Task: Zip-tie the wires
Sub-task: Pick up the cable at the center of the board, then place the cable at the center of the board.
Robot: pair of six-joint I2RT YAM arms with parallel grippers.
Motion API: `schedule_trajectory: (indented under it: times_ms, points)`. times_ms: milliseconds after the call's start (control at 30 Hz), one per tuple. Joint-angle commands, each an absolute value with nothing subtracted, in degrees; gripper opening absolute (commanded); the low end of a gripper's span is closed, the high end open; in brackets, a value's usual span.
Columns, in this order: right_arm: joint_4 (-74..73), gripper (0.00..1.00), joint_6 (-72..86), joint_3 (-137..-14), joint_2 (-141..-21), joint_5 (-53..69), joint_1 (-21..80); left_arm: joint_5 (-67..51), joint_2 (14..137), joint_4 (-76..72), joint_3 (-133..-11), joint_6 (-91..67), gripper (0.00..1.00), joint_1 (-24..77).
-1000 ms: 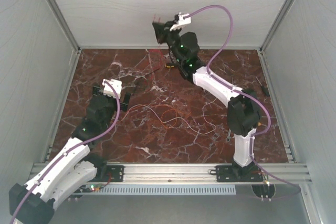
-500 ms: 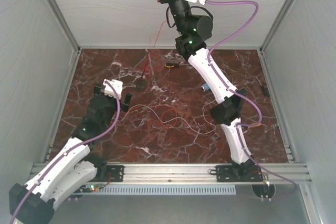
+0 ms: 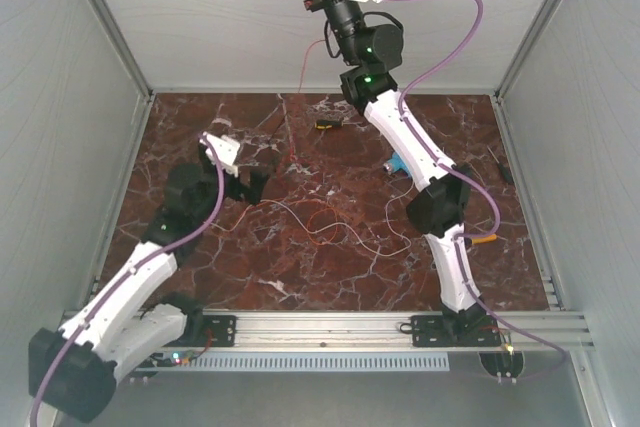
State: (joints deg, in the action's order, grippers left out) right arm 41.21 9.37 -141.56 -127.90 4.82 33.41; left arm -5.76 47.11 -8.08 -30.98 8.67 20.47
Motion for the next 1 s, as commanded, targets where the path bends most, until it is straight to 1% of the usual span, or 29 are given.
schedule_trajectory:
  times_ms: [0,133,200,333,467,567,733,767,800,867,967]
  points:
    - [43.79,0.00,10.44,-143.92,-125.85,4.13,31.48,-17.92,55.29,-16.95,-38.56,5.81,1.00,19.69]
    - [44.08,0.00,14.89,-143.48,-124.44,3.09,29.27,-23.49,65.24,-22.96,-42.93,2.51,0.98,19.43]
    - [44.29,0.00,15.81,-142.64,-123.46,3.21,28.42,-24.18,69.71,-26.04,-44.79,-0.82,0.97,19.34]
    - [44.77,0.00,16.99,-140.55,-121.84,3.36,27.39,-23.76,77.01,-32.50,-46.38,-8.24,0.92,19.69]
    - [44.65,0.00,18.31,-138.83,-120.62,2.50,26.26,-18.53,83.36,-35.93,-47.22,-11.83,0.90,20.83]
    - [44.77,0.00,20.15,-137.90,-119.95,2.33,25.37,-17.21,87.39,-36.96,-47.38,-13.05,0.81,21.18]
    - [45.32,0.00,23.51,-136.52,-119.26,2.53,23.78,-18.44,92.04,-41.95,-46.21,-13.85,0.76,22.07]
    - [45.35,0.00,23.85,-136.28,-119.18,2.52,23.62,-18.00,92.90,-42.11,-46.66,-13.68,0.73,22.28]
    - [45.43,0.00,24.01,-136.12,-119.11,2.59,23.50,-17.28,93.71,-42.06,-47.28,-13.54,0.68,22.43]
    - [45.35,0.00,24.05,-135.77,-118.88,2.76,23.39,-15.35,95.09,-41.85,-48.27,-13.44,0.61,22.56]
    - [45.35,0.00,24.57,-135.62,-118.83,3.03,23.37,-12.62,96.28,-42.51,-48.70,-13.40,0.55,22.68]
